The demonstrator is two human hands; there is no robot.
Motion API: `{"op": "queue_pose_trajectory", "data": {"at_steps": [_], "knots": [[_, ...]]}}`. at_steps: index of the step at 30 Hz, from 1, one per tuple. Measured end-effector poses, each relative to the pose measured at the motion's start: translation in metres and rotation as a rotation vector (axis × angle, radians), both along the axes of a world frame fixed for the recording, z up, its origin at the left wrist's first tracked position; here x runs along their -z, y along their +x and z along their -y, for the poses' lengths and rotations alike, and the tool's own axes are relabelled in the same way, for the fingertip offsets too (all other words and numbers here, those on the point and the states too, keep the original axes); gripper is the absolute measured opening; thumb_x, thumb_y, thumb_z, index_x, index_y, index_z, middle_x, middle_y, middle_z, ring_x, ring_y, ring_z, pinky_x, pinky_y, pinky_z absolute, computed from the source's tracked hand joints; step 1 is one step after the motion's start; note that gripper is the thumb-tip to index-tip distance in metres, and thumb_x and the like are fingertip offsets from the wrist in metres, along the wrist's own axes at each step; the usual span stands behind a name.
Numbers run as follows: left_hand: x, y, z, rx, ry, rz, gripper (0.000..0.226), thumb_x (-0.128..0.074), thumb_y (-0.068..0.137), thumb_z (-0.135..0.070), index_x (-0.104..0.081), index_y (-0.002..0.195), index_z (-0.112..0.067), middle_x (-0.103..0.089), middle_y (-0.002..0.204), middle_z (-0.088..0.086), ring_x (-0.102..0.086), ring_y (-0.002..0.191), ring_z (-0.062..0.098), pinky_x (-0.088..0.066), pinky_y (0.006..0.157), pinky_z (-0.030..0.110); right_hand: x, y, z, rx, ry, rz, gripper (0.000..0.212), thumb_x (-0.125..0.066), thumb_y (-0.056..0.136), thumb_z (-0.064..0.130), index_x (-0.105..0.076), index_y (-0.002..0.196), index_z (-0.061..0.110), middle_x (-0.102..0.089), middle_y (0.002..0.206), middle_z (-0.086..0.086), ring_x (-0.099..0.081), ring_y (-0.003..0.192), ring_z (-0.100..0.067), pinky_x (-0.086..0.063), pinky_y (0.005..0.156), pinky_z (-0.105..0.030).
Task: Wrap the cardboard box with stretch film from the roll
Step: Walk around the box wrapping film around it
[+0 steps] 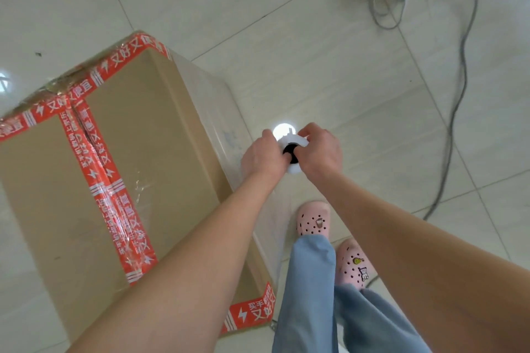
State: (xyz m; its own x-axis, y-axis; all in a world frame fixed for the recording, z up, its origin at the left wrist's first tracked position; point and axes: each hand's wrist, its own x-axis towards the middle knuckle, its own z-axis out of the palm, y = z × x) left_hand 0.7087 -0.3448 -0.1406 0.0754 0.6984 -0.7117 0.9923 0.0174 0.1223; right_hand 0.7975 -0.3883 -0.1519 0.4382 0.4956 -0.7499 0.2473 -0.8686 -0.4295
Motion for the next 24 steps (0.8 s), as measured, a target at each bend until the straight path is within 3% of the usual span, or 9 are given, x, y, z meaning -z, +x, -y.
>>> {"op": "queue_pose_trajectory", "data": {"at_steps": [4,8,11,19,22,24], "knots": [[0.003,0.012,-0.007,0.411,0.108,0.059,0.025,-0.052,0.088,-0.015,-0.05,0.113,-0.015,-0.053,0.111,0.003,-0.059,0.091,0.026,-0.037,0.062,0.033,0.001,0.003,-0.001,-0.047,0.016,0.001,0.03,-0.054,0.084,0.012,-0.059,0.112,0.021,-0.061,0.114,-0.003,-0.059,0.097,-0.024,-0.042,0.07,-0.028],[0.008,0.023,-0.021,0.499,0.122,0.043,0.018,-0.052,0.085,-0.01,-0.052,0.103,-0.011,-0.054,0.101,0.006,-0.058,0.085,0.029,-0.036,0.061,0.033,0.003,0.011,-0.007,-0.109,0.021,0.01,0.028,-0.054,0.085,0.013,-0.058,0.112,0.018,-0.063,0.11,-0.002,-0.06,0.095,-0.023,-0.044,0.069,-0.03],[0.009,0.026,-0.028,0.463,0.104,0.053,0.014,-0.049,0.085,-0.011,-0.051,0.099,-0.011,-0.055,0.095,0.008,-0.056,0.081,0.03,-0.034,0.06,0.033,0.004,0.019,-0.016,-0.132,0.005,-0.012,0.031,-0.056,0.085,0.014,-0.056,0.115,0.017,-0.062,0.111,-0.003,-0.059,0.098,-0.023,-0.042,0.07,-0.03],[0.012,0.016,-0.05,-0.044,-0.028,-0.025,0.013,-0.051,0.084,-0.026,-0.048,0.088,-0.014,-0.061,0.094,0.009,-0.057,0.083,0.029,-0.04,0.061,0.031,0.004,0.032,-0.057,-0.14,-0.086,-0.117,0.04,-0.058,0.083,0.017,-0.05,0.123,0.019,-0.054,0.123,-0.005,-0.056,0.098,-0.024,-0.039,0.07,-0.028],[0.014,0.019,-0.058,0.013,-0.073,-0.052,0.019,-0.05,0.087,-0.025,-0.048,0.099,-0.011,-0.061,0.099,0.008,-0.052,0.08,0.026,-0.039,0.064,0.032,0.004,0.036,-0.069,-0.191,-0.085,-0.14,0.04,-0.057,0.083,0.013,-0.052,0.122,0.021,-0.052,0.124,-0.004,-0.057,0.099,-0.023,-0.04,0.07,-0.027],[0.014,0.025,-0.066,0.161,-0.027,-0.007,0.026,-0.05,0.087,-0.02,-0.047,0.111,-0.011,-0.059,0.107,0.006,-0.054,0.085,0.026,-0.041,0.066,0.034,0.005,0.038,-0.075,-0.231,-0.087,-0.16,0.038,-0.058,0.083,0.014,-0.053,0.12,0.021,-0.055,0.121,-0.004,-0.058,0.097,-0.023,-0.041,0.069,-0.027]]}}
